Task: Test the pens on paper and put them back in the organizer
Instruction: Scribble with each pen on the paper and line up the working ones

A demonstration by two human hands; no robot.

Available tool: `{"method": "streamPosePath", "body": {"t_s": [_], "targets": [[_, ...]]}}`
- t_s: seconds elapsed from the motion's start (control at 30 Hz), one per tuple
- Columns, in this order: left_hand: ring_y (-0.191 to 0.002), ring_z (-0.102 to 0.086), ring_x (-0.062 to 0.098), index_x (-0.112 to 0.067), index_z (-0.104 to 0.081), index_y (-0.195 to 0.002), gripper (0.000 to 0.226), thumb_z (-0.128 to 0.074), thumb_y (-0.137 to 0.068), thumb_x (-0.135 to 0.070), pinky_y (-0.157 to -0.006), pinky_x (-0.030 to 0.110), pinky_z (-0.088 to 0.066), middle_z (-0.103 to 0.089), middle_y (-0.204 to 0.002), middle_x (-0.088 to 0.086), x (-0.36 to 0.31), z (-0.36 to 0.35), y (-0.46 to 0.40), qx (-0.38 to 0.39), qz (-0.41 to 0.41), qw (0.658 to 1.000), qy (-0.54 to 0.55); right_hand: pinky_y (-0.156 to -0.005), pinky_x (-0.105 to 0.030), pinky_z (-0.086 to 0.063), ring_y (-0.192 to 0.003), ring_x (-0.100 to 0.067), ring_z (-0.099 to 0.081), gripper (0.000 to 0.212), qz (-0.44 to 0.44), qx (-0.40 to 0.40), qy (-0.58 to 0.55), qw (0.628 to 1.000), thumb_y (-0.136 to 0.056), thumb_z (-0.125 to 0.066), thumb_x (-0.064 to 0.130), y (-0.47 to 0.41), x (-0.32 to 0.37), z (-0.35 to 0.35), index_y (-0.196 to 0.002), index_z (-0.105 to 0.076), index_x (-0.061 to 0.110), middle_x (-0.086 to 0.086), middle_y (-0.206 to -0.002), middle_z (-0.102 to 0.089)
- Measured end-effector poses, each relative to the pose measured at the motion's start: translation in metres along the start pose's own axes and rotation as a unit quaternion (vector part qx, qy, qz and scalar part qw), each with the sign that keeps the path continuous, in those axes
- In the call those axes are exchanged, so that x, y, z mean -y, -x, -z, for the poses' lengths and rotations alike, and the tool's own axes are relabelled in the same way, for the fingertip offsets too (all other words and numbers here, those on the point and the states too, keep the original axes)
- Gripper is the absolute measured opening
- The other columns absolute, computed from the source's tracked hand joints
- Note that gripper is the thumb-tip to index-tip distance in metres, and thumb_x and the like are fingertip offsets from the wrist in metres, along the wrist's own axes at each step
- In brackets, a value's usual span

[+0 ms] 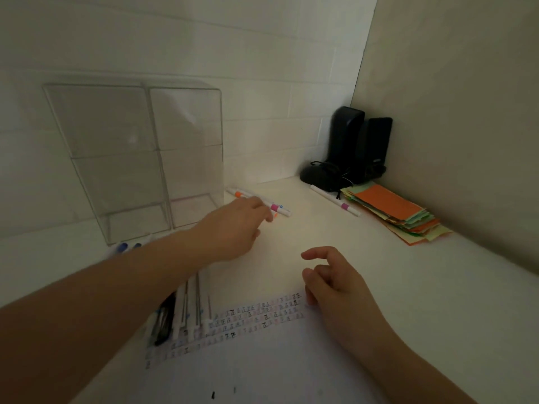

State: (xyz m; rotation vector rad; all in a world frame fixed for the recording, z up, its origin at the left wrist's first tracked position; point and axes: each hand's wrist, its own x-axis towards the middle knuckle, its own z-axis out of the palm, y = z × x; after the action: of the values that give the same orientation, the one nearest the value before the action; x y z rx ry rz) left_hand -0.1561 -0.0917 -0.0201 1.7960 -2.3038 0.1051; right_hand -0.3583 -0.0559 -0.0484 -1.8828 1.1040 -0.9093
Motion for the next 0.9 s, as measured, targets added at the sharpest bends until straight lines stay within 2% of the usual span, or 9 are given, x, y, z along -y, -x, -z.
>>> {"method": "streamPosePath", "body": {"t_s": [0.07,0.17,0.27,0.37,0.57,0.63,0.7,0.8,0.9], "targets": [[-0.125,-0.038,0.028,-0.013,-0.035,-0.135,0.05,-0.041,-0.087,-0.002,-0.1,0.039,-0.036,-0.03,-0.144,0.01,0.006,-0.006,-0.023,0.024,-0.001,0.996,-0.08,-0.051,-0.014,-0.036,-0.047,-0.005,-0.041,0.019,-0.001,-0.005,-0.009,1.0,-0.093,-0.046,0.015,0.0,0.0,0.0,-0.095,-0.051,0.033,-0.001,-0.052,-0.048],[-0.134,-0.027,0.027,-0.012,-0.023,-0.141,0.049,-0.034,-0.093,-0.007,-0.106,0.041,-0.031,-0.018,-0.15,0.012,0.016,-0.015,-0.051,0.076,0.047,0.985,-0.145,-0.05,-0.015,-0.034,-0.047,-0.005,-0.04,0.02,-0.006,-0.001,-0.023,1.0,-0.093,-0.046,0.014,0.0,0.0,0.0,-0.094,-0.052,0.033,0.0,-0.052,-0.048],[-0.124,-0.04,0.029,-0.015,-0.039,-0.133,0.037,-0.032,-0.097,-0.016,-0.1,0.043,-0.038,-0.039,-0.139,0.011,0.028,-0.023,-0.067,0.105,0.052,0.982,-0.149,-0.05,-0.015,-0.035,-0.049,-0.007,-0.042,0.02,-0.016,-0.002,-0.043,0.999,-0.092,-0.047,0.014,-0.001,-0.001,0.002,-0.094,-0.053,0.032,0.004,-0.049,-0.05],[-0.111,-0.048,0.026,-0.016,-0.044,-0.128,0.034,-0.032,-0.095,-0.015,-0.085,0.036,-0.044,-0.049,-0.125,0.008,0.03,-0.021,-0.072,0.064,0.011,0.975,-0.212,-0.05,-0.015,-0.036,-0.049,-0.006,-0.043,0.02,-0.023,0.004,-0.048,0.999,-0.093,-0.046,0.015,-0.003,-0.001,0.005,-0.093,-0.054,0.033,0.004,-0.05,-0.051],[-0.103,-0.049,0.021,-0.018,-0.053,-0.123,0.032,-0.045,-0.093,-0.027,-0.086,0.036,-0.044,-0.054,-0.117,0.004,-0.001,-0.018,-0.035,0.013,-0.12,0.991,-0.06,-0.047,-0.011,-0.032,-0.044,-0.002,-0.041,0.019,-0.038,-0.002,-0.068,0.997,-0.092,-0.048,0.011,-0.003,0.001,0.006,-0.093,-0.057,0.028,0.002,-0.05,-0.053],[-0.103,-0.048,0.018,-0.023,-0.05,-0.125,0.036,-0.038,-0.094,-0.038,-0.082,0.032,-0.044,-0.051,-0.116,0.0,-0.011,-0.022,-0.012,0.017,-0.114,0.993,-0.024,-0.046,-0.014,-0.033,-0.044,-0.004,-0.04,0.017,-0.047,-0.011,-0.077,0.996,-0.091,-0.049,0.009,-0.003,0.002,0.007,-0.094,-0.058,0.023,0.003,-0.05,-0.056],[-0.098,-0.05,0.017,-0.027,-0.049,-0.127,0.051,-0.023,-0.089,-0.049,-0.075,0.031,-0.045,-0.052,-0.115,-0.001,-0.019,-0.027,0.009,-0.021,-0.134,0.991,-0.011,-0.048,-0.014,-0.035,-0.046,-0.004,-0.043,0.017,-0.051,-0.022,-0.075,0.996,-0.091,-0.049,0.008,-0.002,0.003,0.008,-0.094,-0.059,0.021,0.004,-0.053,-0.059],[-0.103,-0.046,0.013,-0.028,-0.038,-0.135,0.067,-0.01,-0.081,-0.055,-0.081,0.027,-0.042,-0.046,-0.129,-0.003,-0.019,-0.023,0.032,-0.002,-0.13,0.991,0.021,-0.05,-0.012,-0.038,-0.049,-0.001,-0.051,0.02,-0.066,-0.064,-0.087,0.992,-0.09,-0.05,0.005,0.0,0.015,0.017,-0.093,-0.06,0.022,0.003,-0.061,-0.062],[-0.107,-0.046,0.007,-0.035,-0.039,-0.131,0.052,-0.026,-0.085,-0.053,-0.084,0.025,-0.043,-0.044,-0.133,-0.008,-0.016,-0.01,0.048,0.003,-0.166,0.983,0.083,-0.052,-0.015,-0.039,-0.057,-0.003,-0.052,0.018,-0.061,-0.105,-0.021,0.992,-0.088,-0.052,0.007,-0.009,0.028,0.035,-0.092,-0.061,0.023,-0.001,-0.075,-0.063]]}}
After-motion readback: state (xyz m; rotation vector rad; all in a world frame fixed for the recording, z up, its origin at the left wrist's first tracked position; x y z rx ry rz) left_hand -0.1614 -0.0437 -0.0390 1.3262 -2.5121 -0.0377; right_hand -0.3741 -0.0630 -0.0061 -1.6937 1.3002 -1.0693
